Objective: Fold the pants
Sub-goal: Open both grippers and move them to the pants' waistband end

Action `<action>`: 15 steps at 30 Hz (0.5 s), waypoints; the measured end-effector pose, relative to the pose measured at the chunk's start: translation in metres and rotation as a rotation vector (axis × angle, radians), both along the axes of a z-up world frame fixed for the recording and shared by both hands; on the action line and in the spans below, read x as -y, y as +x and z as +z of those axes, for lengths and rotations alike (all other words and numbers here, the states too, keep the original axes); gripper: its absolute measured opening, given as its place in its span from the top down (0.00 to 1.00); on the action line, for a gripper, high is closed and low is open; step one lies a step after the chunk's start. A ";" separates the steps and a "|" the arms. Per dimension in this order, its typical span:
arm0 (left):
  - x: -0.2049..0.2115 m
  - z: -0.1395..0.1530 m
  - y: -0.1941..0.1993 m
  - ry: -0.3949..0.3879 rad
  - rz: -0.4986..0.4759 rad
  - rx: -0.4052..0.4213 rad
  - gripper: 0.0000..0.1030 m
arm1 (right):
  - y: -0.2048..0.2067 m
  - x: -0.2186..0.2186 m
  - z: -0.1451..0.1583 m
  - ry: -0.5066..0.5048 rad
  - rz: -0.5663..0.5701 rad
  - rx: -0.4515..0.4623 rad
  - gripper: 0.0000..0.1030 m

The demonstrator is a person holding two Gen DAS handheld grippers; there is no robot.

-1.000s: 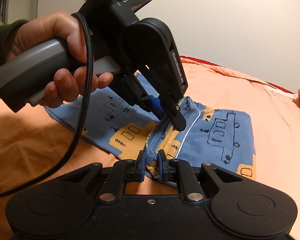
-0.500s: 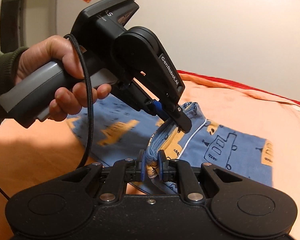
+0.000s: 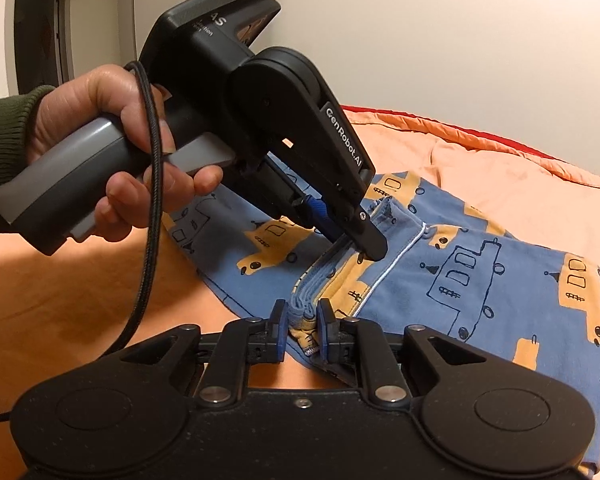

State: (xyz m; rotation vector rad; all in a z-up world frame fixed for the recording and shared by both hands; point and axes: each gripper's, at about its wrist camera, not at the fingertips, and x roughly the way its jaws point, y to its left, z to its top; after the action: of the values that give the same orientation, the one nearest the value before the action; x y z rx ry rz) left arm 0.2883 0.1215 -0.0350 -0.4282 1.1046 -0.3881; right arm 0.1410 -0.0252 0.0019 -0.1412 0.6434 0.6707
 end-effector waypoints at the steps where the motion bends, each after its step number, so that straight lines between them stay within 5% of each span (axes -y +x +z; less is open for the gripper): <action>1: 0.001 0.002 -0.002 0.007 -0.004 0.006 0.79 | -0.004 0.002 0.001 0.017 0.005 -0.002 0.73; 2: 0.002 0.006 -0.004 0.020 -0.011 0.018 0.74 | -0.006 0.007 0.002 0.037 0.012 -0.003 0.59; 3: 0.005 0.011 -0.006 0.034 -0.020 0.037 0.56 | -0.007 0.013 0.004 0.052 0.018 0.001 0.47; 4: 0.004 0.018 -0.010 0.045 -0.022 0.064 0.33 | -0.011 0.020 0.006 0.051 0.009 0.019 0.23; 5: 0.002 0.025 -0.015 0.058 -0.015 0.101 0.25 | -0.014 0.029 0.008 0.041 -0.007 0.046 0.17; 10: -0.001 0.049 -0.026 0.160 0.026 0.241 0.13 | -0.014 0.087 0.016 -0.146 -0.152 0.226 0.05; 15: 0.043 0.042 -0.023 0.286 0.096 0.330 0.07 | 0.049 0.109 0.014 -0.255 -0.363 0.314 0.01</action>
State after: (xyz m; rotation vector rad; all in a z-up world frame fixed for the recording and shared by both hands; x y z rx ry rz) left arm 0.2651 0.0782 0.0074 -0.1548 0.7983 -0.2020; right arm 0.1901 -0.1342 0.0160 -0.3494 0.4328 0.2065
